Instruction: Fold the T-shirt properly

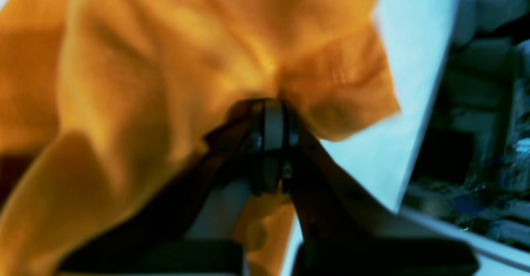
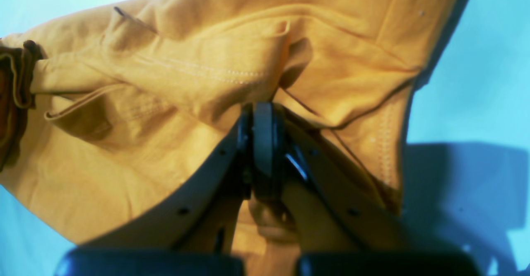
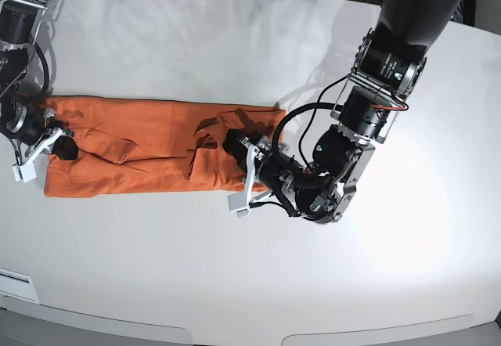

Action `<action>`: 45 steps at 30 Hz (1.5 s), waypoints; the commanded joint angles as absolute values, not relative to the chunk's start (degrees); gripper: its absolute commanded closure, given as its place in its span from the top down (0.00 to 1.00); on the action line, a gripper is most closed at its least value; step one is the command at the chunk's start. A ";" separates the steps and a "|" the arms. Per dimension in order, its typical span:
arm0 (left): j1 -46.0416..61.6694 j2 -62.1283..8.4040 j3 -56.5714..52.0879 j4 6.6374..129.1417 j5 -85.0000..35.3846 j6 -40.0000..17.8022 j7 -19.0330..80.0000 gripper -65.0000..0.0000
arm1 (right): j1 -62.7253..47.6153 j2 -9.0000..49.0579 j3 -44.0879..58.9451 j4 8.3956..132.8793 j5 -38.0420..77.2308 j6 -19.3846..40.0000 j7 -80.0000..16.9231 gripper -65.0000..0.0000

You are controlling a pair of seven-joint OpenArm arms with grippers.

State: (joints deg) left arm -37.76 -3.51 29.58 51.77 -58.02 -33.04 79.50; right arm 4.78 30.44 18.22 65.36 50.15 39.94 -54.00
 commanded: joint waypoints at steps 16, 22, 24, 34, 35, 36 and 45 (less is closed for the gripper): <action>-32.88 -3.68 31.59 52.64 -43.57 -33.85 80.00 0.00 | 9.34 36.82 19.55 66.04 67.83 40.00 -65.76 0.37; -33.50 -3.84 31.42 52.64 -45.71 -33.85 80.00 0.00 | 10.28 41.01 26.68 65.87 63.16 40.00 -68.25 0.60; -33.69 -3.81 31.42 52.64 -45.76 -33.85 80.00 0.00 | 10.00 40.95 28.86 65.43 59.44 40.00 -68.23 0.60; -34.17 -3.88 31.42 53.25 -47.46 -33.85 80.00 0.00 | 9.39 39.97 29.26 52.05 66.67 40.00 -66.61 0.60; -34.17 -3.84 31.42 53.25 -47.46 -33.85 80.00 0.00 | 9.37 39.46 29.26 51.29 66.65 40.00 -67.29 0.60; -34.17 -3.77 31.42 53.30 -47.46 -33.85 80.00 0.00 | 9.37 38.76 29.26 50.72 66.65 40.00 -68.16 0.60; -34.17 -3.79 31.42 53.30 -47.46 -33.82 80.00 0.00 | 9.56 31.66 25.87 50.41 66.72 40.00 -69.67 0.60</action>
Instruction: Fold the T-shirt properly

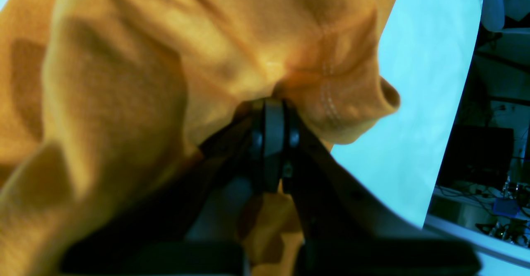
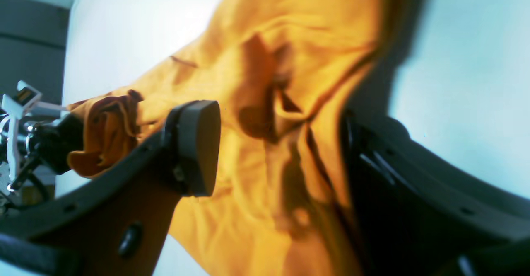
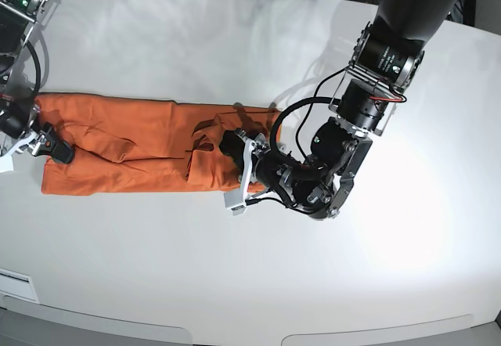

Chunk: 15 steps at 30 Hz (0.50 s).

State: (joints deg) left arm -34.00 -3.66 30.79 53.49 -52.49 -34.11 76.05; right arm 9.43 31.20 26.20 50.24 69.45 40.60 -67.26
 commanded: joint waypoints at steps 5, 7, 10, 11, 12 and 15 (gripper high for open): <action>-34.15 -3.79 31.42 53.30 -47.48 -33.82 80.00 0.00 | 9.87 31.22 23.46 50.50 68.23 40.00 -69.01 0.45; -34.17 -3.77 31.42 53.30 -47.51 -33.82 80.00 0.00 | 10.20 31.48 23.81 50.50 68.20 40.00 -68.60 0.23; -34.35 -3.84 31.42 53.82 -48.95 -33.80 80.00 0.00 | 10.50 32.08 24.49 50.52 68.99 40.00 -68.55 0.00; -34.65 -3.81 31.42 54.17 -49.91 -33.78 80.00 0.00 | 10.50 32.45 24.49 50.52 69.23 40.00 -68.12 0.00; -35.14 -3.81 31.42 54.33 -51.24 -33.74 80.00 0.00 | 10.50 32.80 24.49 50.52 69.17 40.00 -67.61 0.00; -37.41 -3.81 31.42 54.33 -56.14 -32.47 80.00 0.00 | 10.50 33.74 24.49 50.63 68.62 40.00 -66.85 0.00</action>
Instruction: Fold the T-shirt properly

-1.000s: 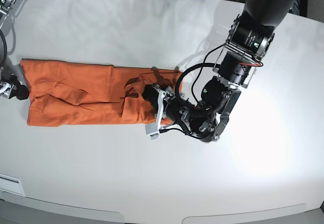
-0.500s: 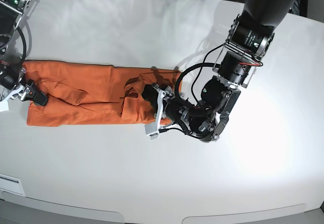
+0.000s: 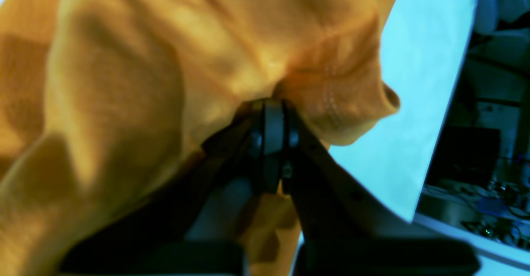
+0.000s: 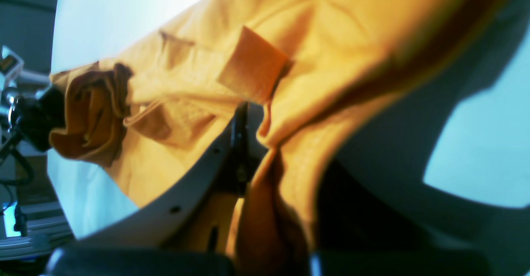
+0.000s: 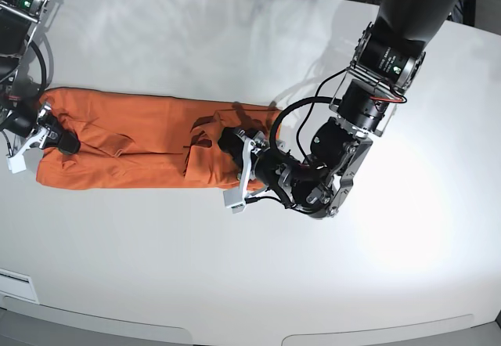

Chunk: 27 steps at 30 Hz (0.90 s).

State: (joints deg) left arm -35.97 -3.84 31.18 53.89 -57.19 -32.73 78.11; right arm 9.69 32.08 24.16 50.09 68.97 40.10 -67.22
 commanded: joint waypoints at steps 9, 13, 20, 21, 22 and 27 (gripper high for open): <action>-44.38 -3.84 31.42 54.33 -72.84 -31.27 80.00 0.00 | 10.50 37.17 24.47 54.52 65.49 40.00 -66.67 0.00; -45.98 -3.88 31.42 54.33 -73.14 -31.46 80.00 0.00 | 10.50 39.16 24.47 57.60 63.48 40.00 -66.61 0.00; -46.22 -5.72 31.03 54.33 -73.10 -31.46 80.00 0.00 | 10.48 40.21 24.49 66.96 53.54 40.00 -66.22 0.00; -46.24 -6.22 30.98 54.33 -73.10 -31.46 80.00 0.00 | 10.44 40.21 24.49 68.66 52.27 40.00 -66.22 0.00; -46.22 -6.81 30.94 54.33 -73.14 -31.46 80.00 0.00 | 10.31 40.21 24.49 70.50 50.94 40.00 -66.22 0.00; -46.22 -10.96 30.94 54.33 -73.14 -31.46 80.00 0.00 | 10.02 40.14 24.49 79.55 49.01 40.00 -67.05 0.00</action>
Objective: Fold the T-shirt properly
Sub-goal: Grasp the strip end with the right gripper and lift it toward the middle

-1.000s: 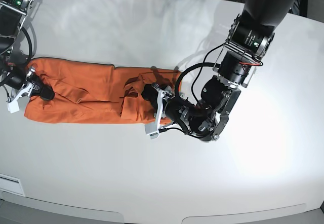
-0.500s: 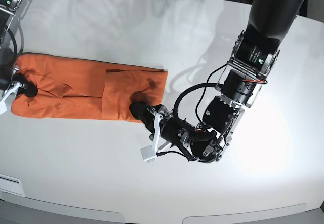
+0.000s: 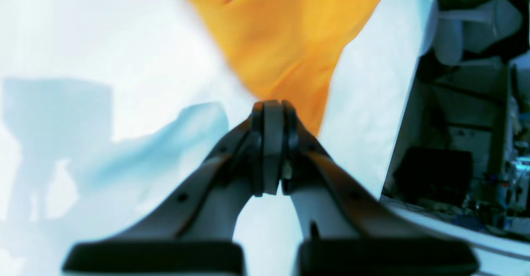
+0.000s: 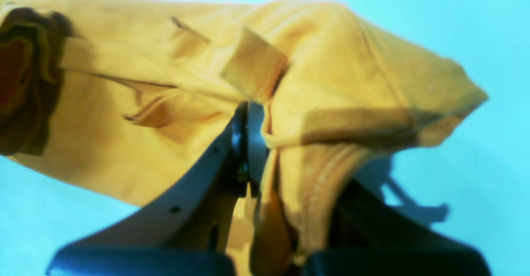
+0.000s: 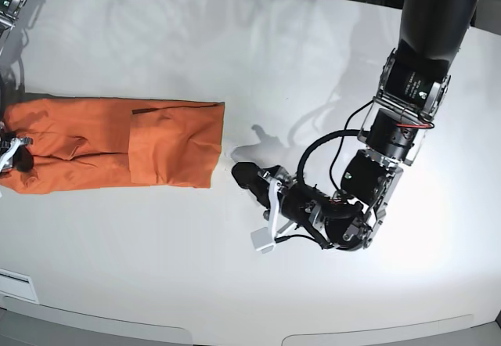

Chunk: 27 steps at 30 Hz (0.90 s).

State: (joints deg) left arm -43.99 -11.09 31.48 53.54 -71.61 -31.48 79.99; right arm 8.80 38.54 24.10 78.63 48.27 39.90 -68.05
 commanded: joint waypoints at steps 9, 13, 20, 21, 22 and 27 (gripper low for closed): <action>-46.17 -17.98 30.94 54.33 -73.17 -31.48 80.00 0.00 | 10.00 39.77 24.47 96.33 59.31 35.40 -74.78 0.00; -46.17 -19.16 30.94 54.33 -73.14 -31.53 80.00 0.00 | 10.00 39.68 24.47 100.44 72.77 37.45 -80.00 0.00; -45.08 -19.20 30.94 54.30 -74.00 -31.70 80.00 0.00 | 10.02 36.40 24.47 100.84 85.00 39.03 -80.00 0.00; -44.91 -19.18 30.94 54.30 -74.06 -31.70 80.00 0.00 | 10.02 35.05 24.47 100.84 85.00 39.03 -80.00 0.00; -44.91 -19.16 30.94 54.30 -74.04 -31.73 80.00 0.00 | 10.02 33.58 24.47 100.82 85.00 39.05 -80.00 0.00; -44.95 -19.20 30.94 54.30 -74.02 -31.73 80.00 0.00 | 10.02 26.81 24.47 100.82 85.00 40.00 -80.00 0.00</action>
